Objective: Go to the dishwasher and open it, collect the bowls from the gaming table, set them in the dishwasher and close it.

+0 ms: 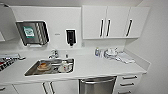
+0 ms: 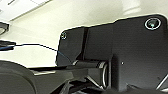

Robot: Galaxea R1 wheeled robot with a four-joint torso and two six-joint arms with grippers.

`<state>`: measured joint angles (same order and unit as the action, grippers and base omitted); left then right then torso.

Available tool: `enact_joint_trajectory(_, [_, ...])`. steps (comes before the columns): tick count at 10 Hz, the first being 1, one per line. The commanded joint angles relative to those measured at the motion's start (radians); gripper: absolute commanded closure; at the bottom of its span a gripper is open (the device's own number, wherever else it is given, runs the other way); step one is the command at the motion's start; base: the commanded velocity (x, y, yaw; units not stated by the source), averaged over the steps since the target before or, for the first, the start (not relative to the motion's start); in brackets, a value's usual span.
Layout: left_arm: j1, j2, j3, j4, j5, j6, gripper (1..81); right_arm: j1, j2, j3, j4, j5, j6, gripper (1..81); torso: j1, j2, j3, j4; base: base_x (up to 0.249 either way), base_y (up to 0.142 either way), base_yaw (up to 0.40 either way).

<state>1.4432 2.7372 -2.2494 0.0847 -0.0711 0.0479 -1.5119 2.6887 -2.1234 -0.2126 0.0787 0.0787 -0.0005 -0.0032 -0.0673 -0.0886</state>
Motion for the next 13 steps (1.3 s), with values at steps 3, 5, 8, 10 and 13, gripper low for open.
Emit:
enact_joint_trajectory(3, [-0.048, -0.019, 0.017, 0.010, 0.050, 0.000, 1.0, 0.046, -0.013, 0.016, -0.002, -0.043, -0.002, 1.0, 0.001, 0.000, 0.000, 0.000, 0.104, 0.065, 0.000])
enact_joint_trajectory(5, [-0.048, -0.017, 0.017, 0.010, 0.050, 0.000, 1.0, 0.048, -0.013, 0.016, -0.002, -0.043, -0.002, 1.0, 0.001, 0.000, 0.000, 0.000, 0.105, 0.065, 0.000])
enact_joint_trajectory(8, [-0.048, -0.017, 0.017, 0.010, 0.050, 0.000, 1.0, 0.048, -0.011, 0.016, -0.002, -0.043, -0.002, 1.0, 0.001, 0.000, 0.000, 0.000, 0.106, 0.065, 0.000])
enact_joint_trajectory(10, [-0.048, -0.017, 0.016, 0.010, 0.050, 0.000, 1.0, 0.048, -0.010, 0.010, -0.002, -0.043, -0.002, 1.0, 0.001, 0.000, 0.000, 0.000, 0.107, 0.063, 0.000])
enact_joint_trajectory(13, [-0.048, -0.016, 0.017, 0.010, 0.051, 0.000, 1.0, 0.046, -0.005, -0.001, -0.001, -0.043, 0.000, 1.0, 0.001, 0.000, 0.000, 0.000, 0.108, 0.063, 0.000])
